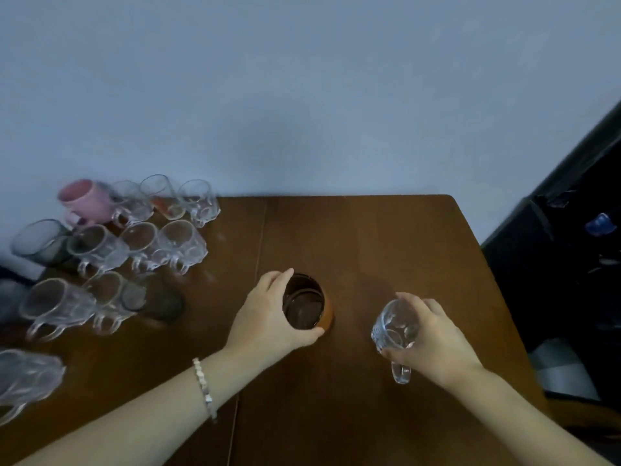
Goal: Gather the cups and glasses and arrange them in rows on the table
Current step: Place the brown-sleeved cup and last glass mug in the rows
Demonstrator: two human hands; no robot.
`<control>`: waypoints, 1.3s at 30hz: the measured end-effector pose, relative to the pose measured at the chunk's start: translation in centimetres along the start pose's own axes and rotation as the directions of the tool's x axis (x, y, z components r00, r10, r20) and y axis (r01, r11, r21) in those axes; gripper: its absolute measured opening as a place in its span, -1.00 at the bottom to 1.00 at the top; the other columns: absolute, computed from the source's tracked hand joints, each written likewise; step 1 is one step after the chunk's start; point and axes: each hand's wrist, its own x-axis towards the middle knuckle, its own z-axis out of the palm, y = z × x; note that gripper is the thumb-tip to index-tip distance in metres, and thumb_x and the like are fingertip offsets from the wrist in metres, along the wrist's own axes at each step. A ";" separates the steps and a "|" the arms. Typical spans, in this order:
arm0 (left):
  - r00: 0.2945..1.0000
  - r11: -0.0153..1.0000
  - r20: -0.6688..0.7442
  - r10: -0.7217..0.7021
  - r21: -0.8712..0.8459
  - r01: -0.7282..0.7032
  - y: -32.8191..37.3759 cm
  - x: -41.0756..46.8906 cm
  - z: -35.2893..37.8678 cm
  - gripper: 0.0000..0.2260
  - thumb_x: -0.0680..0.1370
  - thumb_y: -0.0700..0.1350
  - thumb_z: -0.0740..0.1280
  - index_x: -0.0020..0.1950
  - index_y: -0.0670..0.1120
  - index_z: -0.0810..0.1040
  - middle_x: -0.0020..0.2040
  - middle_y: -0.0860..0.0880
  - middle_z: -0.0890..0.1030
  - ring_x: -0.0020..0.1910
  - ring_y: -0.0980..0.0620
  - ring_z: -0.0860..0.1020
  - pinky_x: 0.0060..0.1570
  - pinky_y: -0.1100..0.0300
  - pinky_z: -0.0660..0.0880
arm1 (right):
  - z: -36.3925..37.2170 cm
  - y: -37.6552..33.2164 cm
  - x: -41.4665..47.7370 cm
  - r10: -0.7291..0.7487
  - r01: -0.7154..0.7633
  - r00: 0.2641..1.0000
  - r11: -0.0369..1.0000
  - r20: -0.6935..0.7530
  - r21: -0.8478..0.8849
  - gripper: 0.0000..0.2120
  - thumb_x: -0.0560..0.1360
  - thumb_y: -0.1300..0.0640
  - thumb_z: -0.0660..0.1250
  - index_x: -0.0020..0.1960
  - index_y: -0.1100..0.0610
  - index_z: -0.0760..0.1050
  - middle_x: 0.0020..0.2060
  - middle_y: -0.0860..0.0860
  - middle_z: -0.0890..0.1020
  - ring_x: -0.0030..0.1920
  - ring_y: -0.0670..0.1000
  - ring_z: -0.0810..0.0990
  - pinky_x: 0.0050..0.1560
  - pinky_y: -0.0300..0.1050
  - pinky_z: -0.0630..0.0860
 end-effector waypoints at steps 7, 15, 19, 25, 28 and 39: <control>0.980 0.983 -0.108 -0.166 0.054 0.173 -12.1 -11.1 -6.2 -0.11 0.30 0.23 0.48 0.51 0.06 0.14 0.47 0.09 0.21 0.44 0.04 0.26 0.34 0.12 0.35 | 6.1 -9.7 -5.2 -0.149 0.151 0.983 0.989 0.105 -0.006 -0.16 0.26 0.00 0.56 0.42 -0.16 0.20 0.25 -0.13 0.39 0.15 -0.05 0.52 0.10 -0.21 0.51; 0.966 0.958 -0.138 -0.220 0.155 0.241 -26.2 -12.8 -10.7 -0.09 0.29 0.24 0.48 0.51 -0.03 0.17 0.46 0.00 0.26 0.41 -0.06 0.32 0.30 0.04 0.42 | 15.1 -20.1 -9.8 -0.204 0.211 0.968 0.977 0.143 -0.035 -0.18 0.27 0.00 0.55 0.41 -0.15 0.20 0.28 -0.11 0.37 0.17 -0.03 0.53 0.09 -0.20 0.54; 0.983 0.965 -0.074 -0.171 0.189 0.182 -30.2 -10.7 -11.9 -0.10 0.31 0.19 0.50 0.51 -0.06 0.15 0.48 -0.04 0.24 0.41 -0.10 0.32 0.27 -0.02 0.47 | 19.3 -24.1 -11.8 -0.134 0.133 0.983 0.991 0.125 0.014 -0.20 0.28 0.09 0.54 0.40 -0.13 0.22 0.26 -0.10 0.36 0.13 -0.04 0.54 0.02 -0.26 0.54; 0.997 0.981 -0.014 -0.071 0.179 0.073 -33.0 -9.1 -12.3 -0.12 0.35 0.17 0.47 0.52 -0.06 0.11 0.49 -0.05 0.21 0.43 -0.13 0.28 0.27 0.02 0.45 | 23.4 -27.3 -12.8 0.004 0.000 0.993 0.999 0.117 -0.038 -0.12 0.30 0.09 0.50 0.47 -0.07 0.09 0.30 -0.06 0.31 0.12 0.03 0.57 0.07 -0.06 0.59; 0.999 0.980 0.018 -0.029 0.198 0.025 -33.6 -8.9 -12.3 -0.11 0.36 0.18 0.46 0.53 -0.04 0.08 0.50 -0.04 0.18 0.44 -0.13 0.26 0.25 0.03 0.46 | 25.2 -28.9 -11.3 0.048 -0.042 0.995 0.997 0.091 -0.064 -0.11 0.28 0.06 0.51 0.47 0.02 0.09 0.35 -0.04 0.31 0.17 0.06 0.56 0.09 -0.07 0.56; 0.999 0.979 0.030 -0.010 0.204 0.003 -34.1 -8.3 -12.3 -0.12 0.35 0.17 0.48 0.51 -0.04 0.09 0.47 -0.01 0.22 0.40 -0.10 0.30 0.22 0.07 0.45 | 29.3 -32.0 -4.4 0.027 -0.019 0.998 0.991 0.056 -0.130 -0.09 0.33 0.03 0.50 0.50 0.07 0.03 0.42 0.02 0.27 0.28 0.11 0.49 0.16 0.00 0.54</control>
